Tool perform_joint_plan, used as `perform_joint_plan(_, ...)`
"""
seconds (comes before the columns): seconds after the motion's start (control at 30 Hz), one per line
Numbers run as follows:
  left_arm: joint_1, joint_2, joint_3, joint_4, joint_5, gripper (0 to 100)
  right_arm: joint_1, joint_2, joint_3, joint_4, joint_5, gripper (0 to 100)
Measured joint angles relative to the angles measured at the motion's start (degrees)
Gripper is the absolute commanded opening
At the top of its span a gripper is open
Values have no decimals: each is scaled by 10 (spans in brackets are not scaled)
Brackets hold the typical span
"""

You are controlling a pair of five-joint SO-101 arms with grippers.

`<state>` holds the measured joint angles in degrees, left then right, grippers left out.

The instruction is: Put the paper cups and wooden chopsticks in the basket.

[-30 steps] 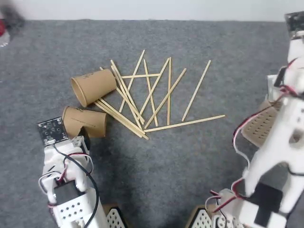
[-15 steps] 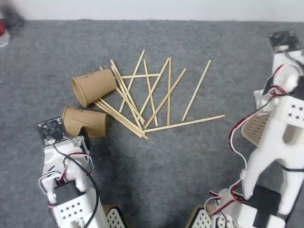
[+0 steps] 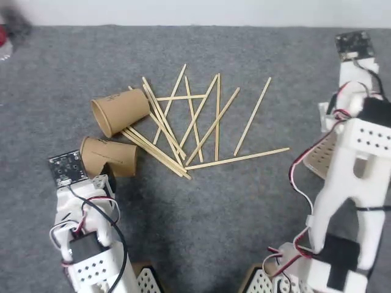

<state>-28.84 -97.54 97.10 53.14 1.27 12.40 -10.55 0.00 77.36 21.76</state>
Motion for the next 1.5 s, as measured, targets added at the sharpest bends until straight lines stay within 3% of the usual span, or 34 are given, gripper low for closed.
perform_joint_plan(0.33, 0, 0, 0, 0, 0, 225, -52, 130, -149, 57, -40, 9)
perform_joint_plan(0.77, 0, 0, 0, 0, 0, 225, -81, 117, -228, 202, -45, 11)
perform_joint_plan(1.03, 0, 0, 0, 0, 0, 225, -94, 85, -229, 213, -36, 217)
perform_joint_plan(1.3, 0, 0, 0, 0, 0, 225, -94, 55, -229, 213, -34, 206)
perform_joint_plan(1.5, 0, 0, 0, 0, 0, 225, -144, 26, -229, 233, 25, 206)
